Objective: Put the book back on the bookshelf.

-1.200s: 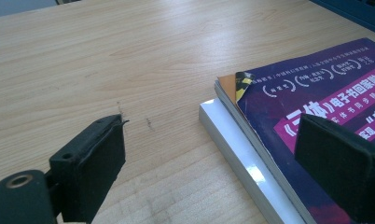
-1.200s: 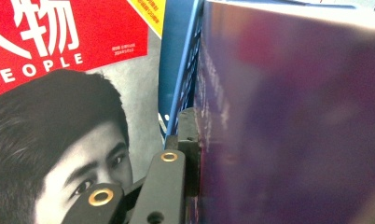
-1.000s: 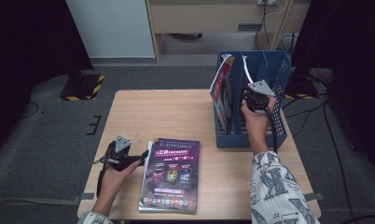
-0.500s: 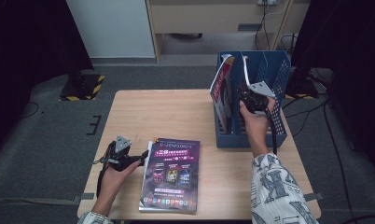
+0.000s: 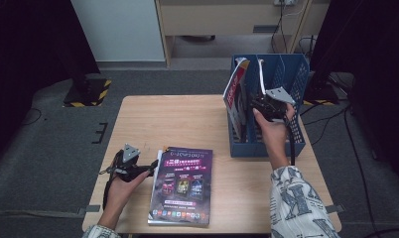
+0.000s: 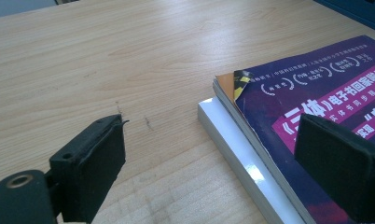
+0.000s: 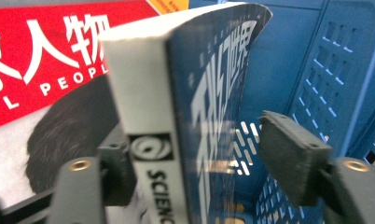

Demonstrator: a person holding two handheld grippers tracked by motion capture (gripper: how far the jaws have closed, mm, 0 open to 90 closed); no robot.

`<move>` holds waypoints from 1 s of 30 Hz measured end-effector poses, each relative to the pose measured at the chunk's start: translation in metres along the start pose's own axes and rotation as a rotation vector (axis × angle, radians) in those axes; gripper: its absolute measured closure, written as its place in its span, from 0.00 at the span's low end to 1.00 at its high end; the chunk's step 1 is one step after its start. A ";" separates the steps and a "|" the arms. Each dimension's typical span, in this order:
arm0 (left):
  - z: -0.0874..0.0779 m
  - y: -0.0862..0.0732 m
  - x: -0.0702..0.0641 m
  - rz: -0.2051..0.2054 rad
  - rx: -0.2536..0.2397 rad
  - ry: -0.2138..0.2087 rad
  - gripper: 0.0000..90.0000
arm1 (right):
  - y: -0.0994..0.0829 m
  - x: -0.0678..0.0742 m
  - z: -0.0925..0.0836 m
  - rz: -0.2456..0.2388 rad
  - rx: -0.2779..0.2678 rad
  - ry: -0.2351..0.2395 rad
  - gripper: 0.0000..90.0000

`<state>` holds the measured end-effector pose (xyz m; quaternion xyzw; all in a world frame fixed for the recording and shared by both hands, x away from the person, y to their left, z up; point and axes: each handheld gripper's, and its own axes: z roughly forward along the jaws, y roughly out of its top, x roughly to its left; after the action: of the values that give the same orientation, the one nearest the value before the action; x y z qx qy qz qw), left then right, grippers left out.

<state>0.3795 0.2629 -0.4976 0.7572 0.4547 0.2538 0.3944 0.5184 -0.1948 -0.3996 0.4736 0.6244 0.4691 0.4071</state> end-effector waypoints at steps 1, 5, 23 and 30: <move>0.000 0.000 0.000 0.000 0.000 0.000 0.09 | 0.000 0.000 0.000 -0.001 0.003 0.002 0.33; 0.000 0.000 0.000 0.001 -0.001 0.000 0.09 | 0.001 0.000 -0.003 0.024 0.016 0.026 0.23; 0.000 0.001 0.000 0.007 0.003 0.001 0.09 | 0.002 -0.001 -0.027 0.063 0.041 0.145 0.08; 0.001 0.000 0.000 0.006 0.005 0.000 0.09 | -0.010 -0.003 -0.040 0.053 0.052 0.162 0.09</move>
<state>0.3802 0.2621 -0.4978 0.7594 0.4530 0.2537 0.3919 0.4783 -0.2069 -0.4000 0.4609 0.6545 0.5000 0.3304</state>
